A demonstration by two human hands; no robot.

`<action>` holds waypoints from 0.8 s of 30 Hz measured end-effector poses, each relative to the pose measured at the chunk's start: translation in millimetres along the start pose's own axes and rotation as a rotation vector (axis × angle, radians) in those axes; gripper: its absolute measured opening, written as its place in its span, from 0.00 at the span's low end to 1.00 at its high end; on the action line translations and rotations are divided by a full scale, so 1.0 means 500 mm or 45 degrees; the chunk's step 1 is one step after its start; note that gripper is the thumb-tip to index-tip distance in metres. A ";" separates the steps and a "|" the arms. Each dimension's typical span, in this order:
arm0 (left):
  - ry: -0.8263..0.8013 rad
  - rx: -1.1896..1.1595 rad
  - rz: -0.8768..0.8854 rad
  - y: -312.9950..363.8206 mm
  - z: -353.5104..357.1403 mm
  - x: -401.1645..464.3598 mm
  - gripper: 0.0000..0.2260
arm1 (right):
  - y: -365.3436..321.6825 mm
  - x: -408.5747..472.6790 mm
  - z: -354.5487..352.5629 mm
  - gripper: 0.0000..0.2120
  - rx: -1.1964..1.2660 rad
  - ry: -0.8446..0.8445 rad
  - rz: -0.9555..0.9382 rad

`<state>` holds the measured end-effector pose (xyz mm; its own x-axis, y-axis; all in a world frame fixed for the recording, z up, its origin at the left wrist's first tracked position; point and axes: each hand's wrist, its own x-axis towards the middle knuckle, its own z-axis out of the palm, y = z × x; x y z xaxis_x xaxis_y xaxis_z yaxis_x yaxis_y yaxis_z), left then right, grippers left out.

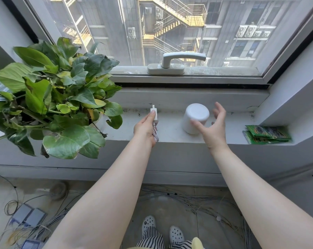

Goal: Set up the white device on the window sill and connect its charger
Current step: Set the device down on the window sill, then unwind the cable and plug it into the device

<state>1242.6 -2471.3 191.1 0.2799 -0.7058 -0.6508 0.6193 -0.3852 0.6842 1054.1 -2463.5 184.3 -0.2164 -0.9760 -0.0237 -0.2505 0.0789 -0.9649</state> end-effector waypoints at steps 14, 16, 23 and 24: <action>-0.512 -0.230 -0.164 0.034 -0.002 -0.007 0.15 | -0.066 -0.068 0.140 0.07 -0.164 -0.366 0.080; -0.541 -0.218 -0.158 0.037 -0.002 -0.009 0.17 | -0.052 -0.066 0.151 0.11 -0.116 -0.371 0.275; -0.487 -0.170 -0.089 0.031 0.004 -0.002 0.17 | -0.065 -0.062 0.146 0.04 0.121 -0.320 0.448; -0.475 -0.167 -0.081 0.030 0.005 -0.001 0.16 | -0.064 -0.061 0.145 0.05 0.111 -0.317 0.441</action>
<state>1249.7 -2478.2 202.3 -0.0325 -0.8597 -0.5098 0.7222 -0.3728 0.5826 1137.1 -2450.9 197.0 -0.0367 -0.9150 -0.4019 -0.1203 0.4032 -0.9071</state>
